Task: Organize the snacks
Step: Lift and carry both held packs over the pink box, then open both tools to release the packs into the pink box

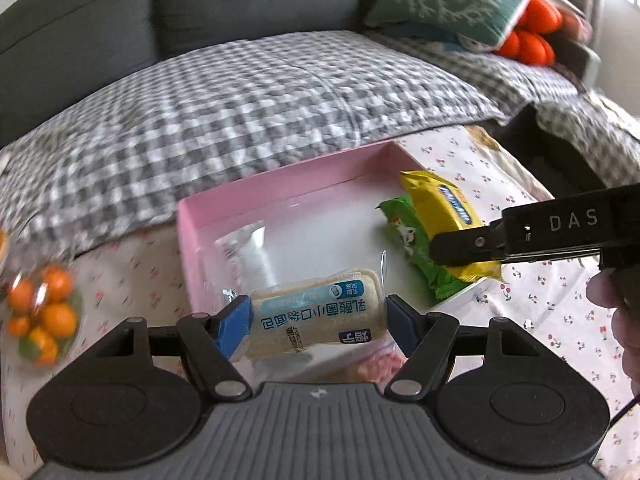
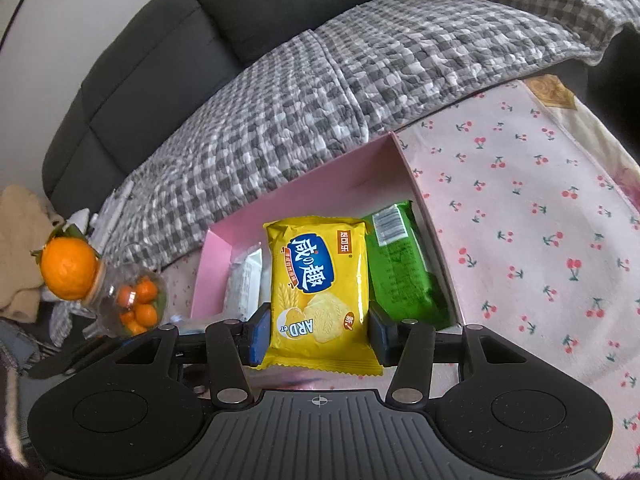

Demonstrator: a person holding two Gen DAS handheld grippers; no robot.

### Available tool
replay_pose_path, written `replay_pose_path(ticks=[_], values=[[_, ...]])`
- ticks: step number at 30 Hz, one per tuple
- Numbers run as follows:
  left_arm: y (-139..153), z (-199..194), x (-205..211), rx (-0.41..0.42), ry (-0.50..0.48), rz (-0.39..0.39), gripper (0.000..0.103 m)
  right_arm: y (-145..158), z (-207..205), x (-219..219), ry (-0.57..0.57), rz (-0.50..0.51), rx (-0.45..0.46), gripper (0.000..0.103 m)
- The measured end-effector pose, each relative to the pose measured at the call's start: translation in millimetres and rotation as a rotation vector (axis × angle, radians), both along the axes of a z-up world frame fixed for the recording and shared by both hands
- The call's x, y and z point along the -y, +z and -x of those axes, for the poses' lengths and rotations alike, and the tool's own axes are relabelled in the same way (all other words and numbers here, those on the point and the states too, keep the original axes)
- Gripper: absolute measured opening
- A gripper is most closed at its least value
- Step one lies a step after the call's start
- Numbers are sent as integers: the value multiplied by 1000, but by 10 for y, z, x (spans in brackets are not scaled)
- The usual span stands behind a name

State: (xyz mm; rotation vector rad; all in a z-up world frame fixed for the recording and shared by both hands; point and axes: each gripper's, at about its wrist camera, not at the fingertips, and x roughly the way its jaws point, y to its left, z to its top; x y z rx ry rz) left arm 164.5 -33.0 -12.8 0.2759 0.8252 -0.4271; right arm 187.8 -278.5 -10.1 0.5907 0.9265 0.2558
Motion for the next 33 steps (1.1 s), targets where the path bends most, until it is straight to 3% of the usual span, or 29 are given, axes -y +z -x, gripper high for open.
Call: replay_pose_path(ticks=[11,23,27,28,30,31,33], values=[[-210,-228,223,6,-145,-43,70,-96,-122,-12,-30,-23,-3,50],[-241,-271,390,53,-354,-101,70,-102,-138,13,-79,-59,34,50],[-277,-292,400,41,-372,-105,76,-127,-147,-8,-80,-69,32,51],[-280,-289,398,43,-367,-102,79,-128,-146,-7,-82,-73,34,52],[-280,-284,397,47,-355,-93,90,-126,-154,7,-89,-86,22,68],[-277,-276,391,42,-358,-87,90,-124,-152,19,-92,-97,22,72],[-279,-265,395,36,-359,-91,90,-113,-148,29,-89,-102,23,72]])
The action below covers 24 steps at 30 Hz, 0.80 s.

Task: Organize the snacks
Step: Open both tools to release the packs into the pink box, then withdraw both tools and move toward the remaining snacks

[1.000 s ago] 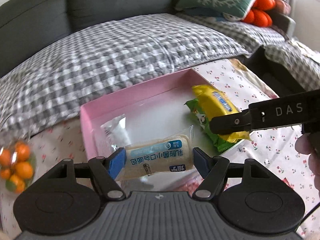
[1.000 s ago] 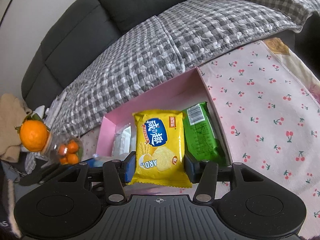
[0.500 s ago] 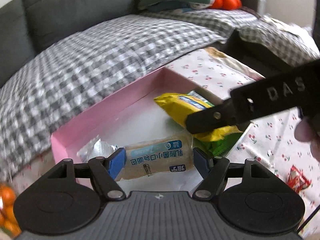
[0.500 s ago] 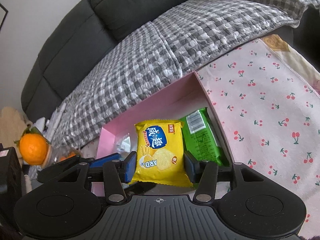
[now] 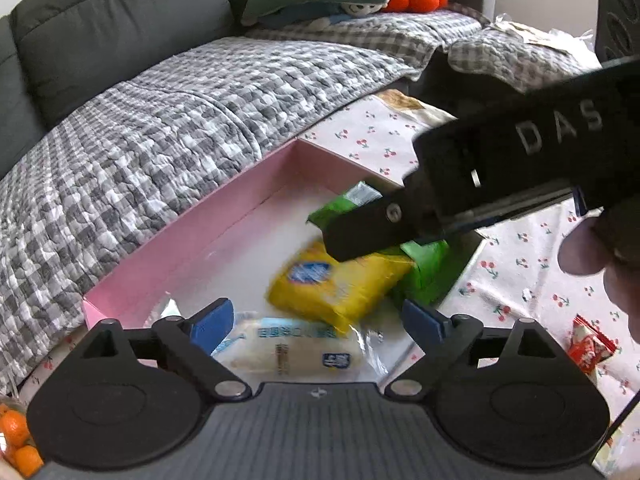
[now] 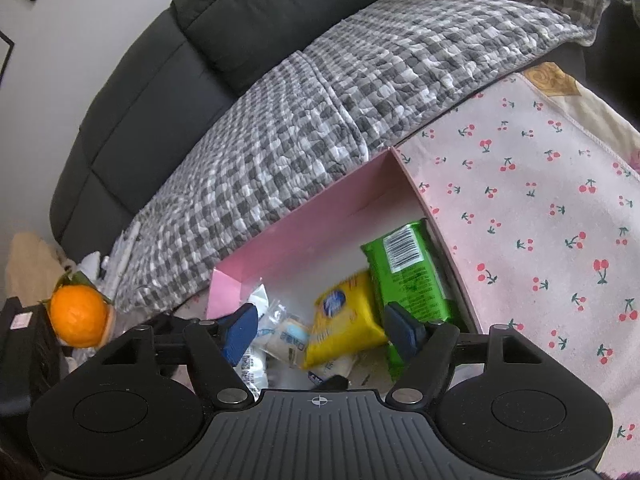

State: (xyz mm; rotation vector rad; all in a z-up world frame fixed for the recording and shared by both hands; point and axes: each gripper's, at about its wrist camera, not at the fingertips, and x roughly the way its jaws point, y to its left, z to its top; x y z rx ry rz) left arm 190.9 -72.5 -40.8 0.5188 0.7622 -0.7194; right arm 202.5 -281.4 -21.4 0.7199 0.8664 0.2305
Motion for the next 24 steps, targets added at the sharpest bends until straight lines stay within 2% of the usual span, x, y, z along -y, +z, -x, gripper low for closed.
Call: replay_pose_path(ticks=[4,16,20,24], values=[[7,53,2,4,1,-16,91,16,24,-7,7,14,-1,72],[172,274,-120,14,109,29,94,171,208,-21,53,83,-22,73],[210,400,-168,14,140,45,95,242,315,-23,77,111,-28,78],[222,543,-216,11,170,48,96,290,437,-44,110,153,-47,79]])
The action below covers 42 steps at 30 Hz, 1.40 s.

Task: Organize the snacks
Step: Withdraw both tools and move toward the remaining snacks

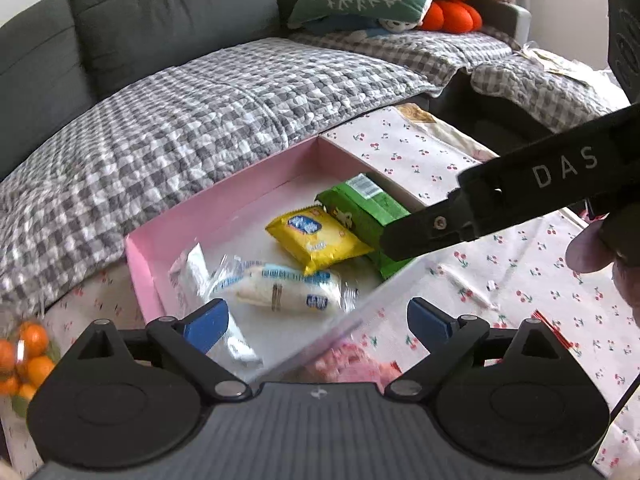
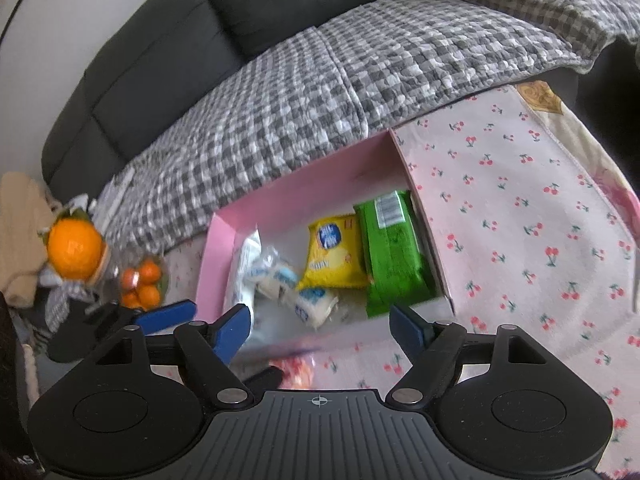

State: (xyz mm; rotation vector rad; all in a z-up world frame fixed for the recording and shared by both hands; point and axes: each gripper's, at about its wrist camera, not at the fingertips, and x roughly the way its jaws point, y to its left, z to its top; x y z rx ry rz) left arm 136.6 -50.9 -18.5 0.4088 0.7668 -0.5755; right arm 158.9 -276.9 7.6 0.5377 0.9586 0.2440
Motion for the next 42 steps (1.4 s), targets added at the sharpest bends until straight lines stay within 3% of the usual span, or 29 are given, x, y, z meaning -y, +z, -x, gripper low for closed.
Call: replay_pose_path(ticks=[9,14,24,30,37,42], values=[[26,278,-218,-51,142,67,99,23,229,-16,37,55,-58,83],[21,417,-334,-76,244,64,100,24,333,-75,65,78,-86,86],[-226,596,-627,-224,451,96,100,-48,553,-283,137,168,-132,86],[-394,762,-791,-275,478,79,99,-101,705,-446,224,214,-136,86],[-538,901,-1063,-305,521,79,96,-172,901,-601,319,191,-155,86],[-601,978,-1263,-357,539,171,87,-261,1066,-759,390,182,-170,86]])
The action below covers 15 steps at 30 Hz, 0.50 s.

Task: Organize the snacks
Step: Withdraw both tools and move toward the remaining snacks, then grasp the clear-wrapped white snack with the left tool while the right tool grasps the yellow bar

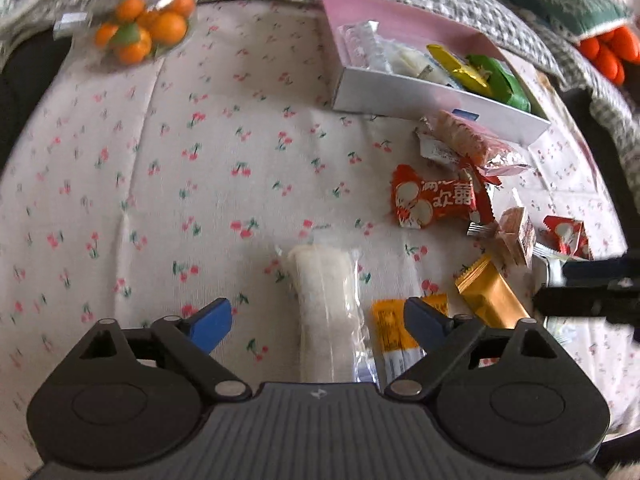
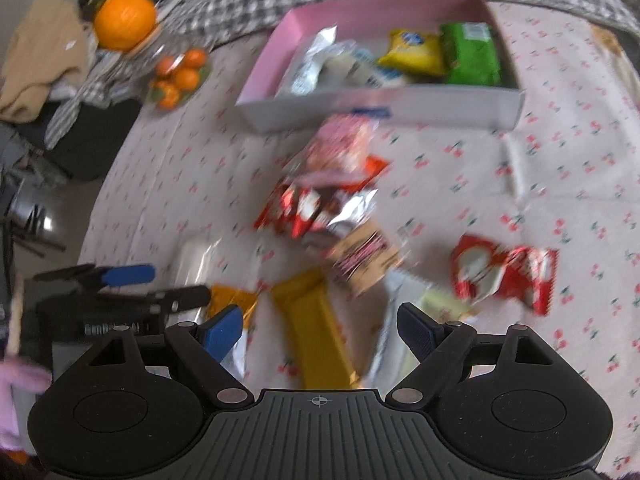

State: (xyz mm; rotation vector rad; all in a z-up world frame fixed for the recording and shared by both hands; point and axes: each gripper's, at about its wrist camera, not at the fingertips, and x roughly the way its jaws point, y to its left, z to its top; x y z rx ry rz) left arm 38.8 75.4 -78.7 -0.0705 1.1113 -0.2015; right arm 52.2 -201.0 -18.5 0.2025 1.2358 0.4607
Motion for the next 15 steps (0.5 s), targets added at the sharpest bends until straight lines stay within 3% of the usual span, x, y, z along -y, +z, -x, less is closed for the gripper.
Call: replay_pose_path(ticks=[12,15], values=[[-12,60,-37,2,3,36,63,-185,197,-275,92,22,7,85],[-16,70,-2,6,-10,31,57,-209,216,-328,113,45,23,79]])
